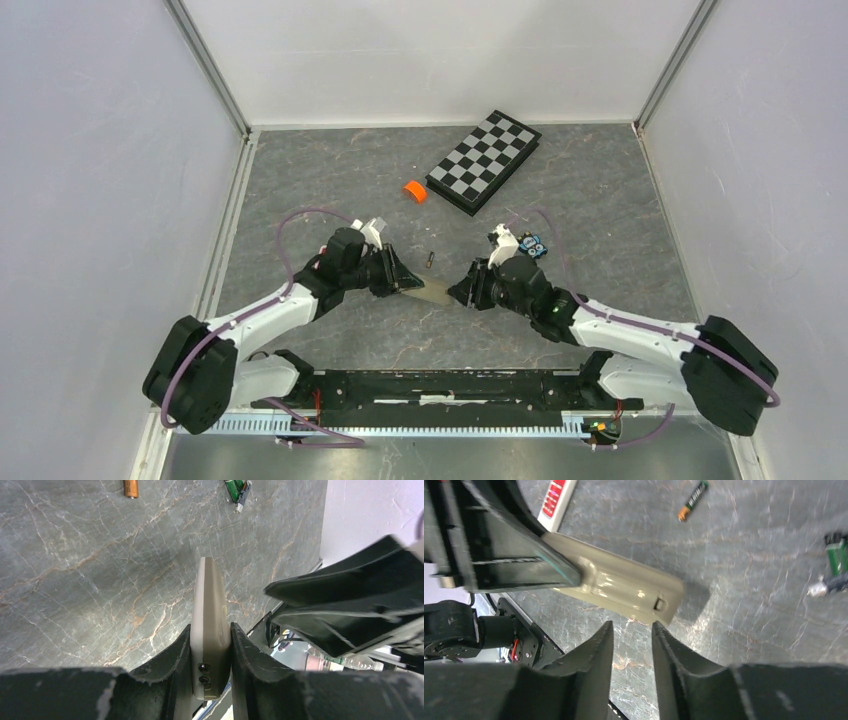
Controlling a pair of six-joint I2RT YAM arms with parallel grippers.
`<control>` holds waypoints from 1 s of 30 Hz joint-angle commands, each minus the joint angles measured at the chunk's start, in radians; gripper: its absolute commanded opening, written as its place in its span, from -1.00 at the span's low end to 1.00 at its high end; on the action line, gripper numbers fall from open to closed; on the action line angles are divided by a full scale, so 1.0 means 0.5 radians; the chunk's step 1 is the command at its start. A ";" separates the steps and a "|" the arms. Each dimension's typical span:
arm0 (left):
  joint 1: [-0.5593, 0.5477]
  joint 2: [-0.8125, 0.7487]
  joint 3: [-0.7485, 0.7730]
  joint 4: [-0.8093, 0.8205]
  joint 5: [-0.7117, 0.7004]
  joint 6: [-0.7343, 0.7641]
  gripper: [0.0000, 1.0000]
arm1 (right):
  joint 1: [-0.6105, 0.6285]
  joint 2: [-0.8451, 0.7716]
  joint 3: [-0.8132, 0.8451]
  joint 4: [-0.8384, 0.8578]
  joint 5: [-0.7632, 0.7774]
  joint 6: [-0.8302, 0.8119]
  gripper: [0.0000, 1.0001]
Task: Load the batteries into the remote control
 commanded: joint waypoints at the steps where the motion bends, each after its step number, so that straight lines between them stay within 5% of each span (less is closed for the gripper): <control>1: -0.006 0.006 -0.045 0.185 -0.094 -0.056 -0.96 | -0.008 0.123 -0.116 0.398 -0.043 0.391 -0.29; 9: -0.004 0.110 -0.091 0.160 -0.094 0.018 -0.96 | -0.011 0.373 -0.153 0.648 -0.092 0.467 -0.30; 16: -0.004 0.137 -0.089 0.135 -0.108 0.036 -0.96 | -0.023 0.487 -0.134 0.611 -0.064 0.487 -0.53; 30: -0.004 0.108 -0.091 0.066 -0.118 0.065 -0.96 | -0.045 0.585 -0.237 0.885 0.014 0.528 -0.40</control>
